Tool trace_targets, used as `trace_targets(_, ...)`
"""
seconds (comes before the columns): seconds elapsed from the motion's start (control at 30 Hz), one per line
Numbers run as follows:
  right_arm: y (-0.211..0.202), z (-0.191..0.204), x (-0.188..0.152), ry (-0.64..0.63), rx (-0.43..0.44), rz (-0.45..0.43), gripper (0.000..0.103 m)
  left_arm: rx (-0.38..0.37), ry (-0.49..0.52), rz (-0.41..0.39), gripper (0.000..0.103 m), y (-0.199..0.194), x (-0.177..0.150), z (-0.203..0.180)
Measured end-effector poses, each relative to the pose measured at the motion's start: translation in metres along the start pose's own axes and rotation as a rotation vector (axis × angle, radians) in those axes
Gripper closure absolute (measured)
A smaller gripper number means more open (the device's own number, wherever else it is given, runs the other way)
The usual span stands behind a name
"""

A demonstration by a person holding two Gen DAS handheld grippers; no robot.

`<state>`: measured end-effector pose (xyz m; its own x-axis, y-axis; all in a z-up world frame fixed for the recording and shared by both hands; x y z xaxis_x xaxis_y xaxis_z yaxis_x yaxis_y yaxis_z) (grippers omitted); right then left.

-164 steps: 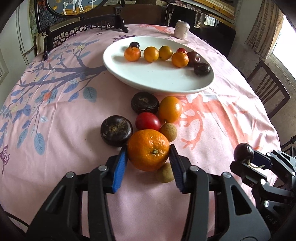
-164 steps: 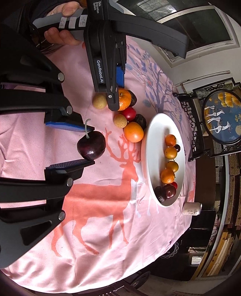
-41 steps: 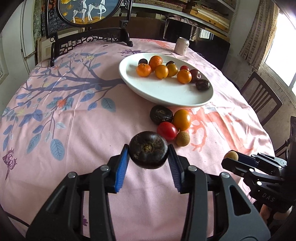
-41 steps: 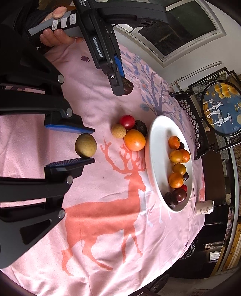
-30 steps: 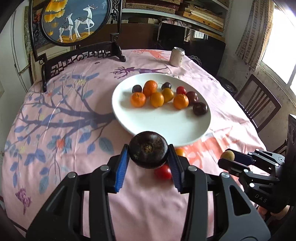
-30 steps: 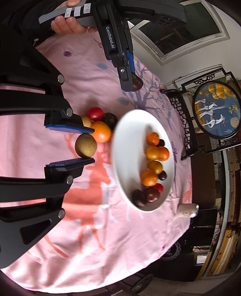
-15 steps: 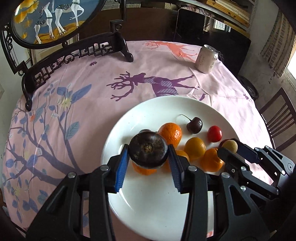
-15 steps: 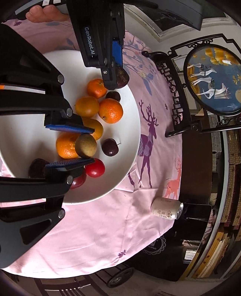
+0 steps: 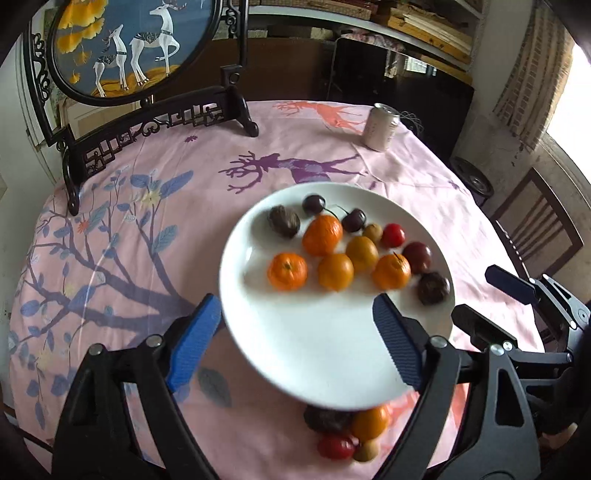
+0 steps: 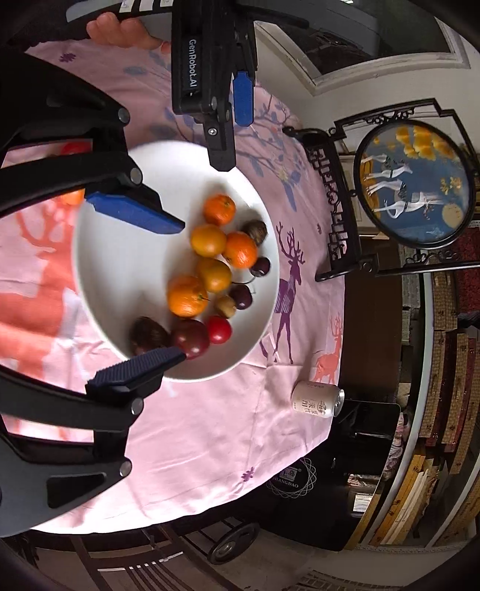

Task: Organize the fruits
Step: 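Grasp a second brown kiwi with the right tool while the left tool grasps a red tomato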

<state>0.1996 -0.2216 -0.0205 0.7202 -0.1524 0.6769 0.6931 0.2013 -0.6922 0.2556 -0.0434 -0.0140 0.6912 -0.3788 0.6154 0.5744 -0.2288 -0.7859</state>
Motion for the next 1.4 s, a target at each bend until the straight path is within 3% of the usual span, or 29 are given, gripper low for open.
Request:
trace_targets(0.2, -0.039, 0.002, -0.076, 0.052, 0.041, 0.033, 0.035, 0.043, 0.005, -0.082, 0.015, -0.049, -0.086, -0.028)
trace_targets(0.4, -0.052, 0.022, -0.104, 0.028, 0.065, 0.047, 0.035, 0.105, -0.032, -0.088, 0.015, -0.067, -0.129, -0.021)
trace_targets(0.63, -0.028, 0.052, -0.121, -0.007, 0.142, 0.122, 0.035, 0.141, -0.085, -0.058, 0.015, -0.072, -0.145, 0.002)
trace_targets(0.77, -0.009, 0.063, -0.124, -0.036, 0.134, 0.143, 0.035, 0.135, -0.097, -0.049, 0.015, -0.073, -0.153, 0.008)
trace_targets(0.8, -0.006, 0.064, -0.124, -0.034, 0.139, 0.145, 0.038, 0.131, -0.1, -0.05, 0.015, -0.073, -0.155, 0.009)
trace_targets(0.87, 0.003, 0.067, -0.122, -0.037, 0.14, 0.161, 0.058, 0.126, -0.104, -0.05, 0.015, -0.073, -0.157, 0.011)
trace_targets(1.0, 0.023, 0.071, -0.12, -0.042, 0.119, 0.19, 0.067, 0.097, -0.112, -0.046, 0.015, -0.071, -0.157, 0.012)
trace_targets(1.07, 0.027, 0.071, -0.12, -0.048, 0.092, 0.191, 0.079, 0.086, -0.11, -0.039, 0.015, -0.068, -0.156, 0.009)
trace_targets(1.4, -0.022, 0.018, -0.123, 0.066, 0.057, 0.139, 0.079, 0.019, -0.024, 0.044, 0.016, -0.017, -0.136, -0.039)
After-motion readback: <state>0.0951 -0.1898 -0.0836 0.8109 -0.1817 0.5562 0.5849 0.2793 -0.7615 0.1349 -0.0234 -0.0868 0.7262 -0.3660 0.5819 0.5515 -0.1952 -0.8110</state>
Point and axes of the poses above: each gripper's, at about its wrist camera, not at the fingertips, and y roughly the way its jaws point, z to its left, x to its top, the point moved 1 cm from there along y, roughly the way its jaws point, and after that the axes turned 14 degrees about y, right-handed, at the moved point
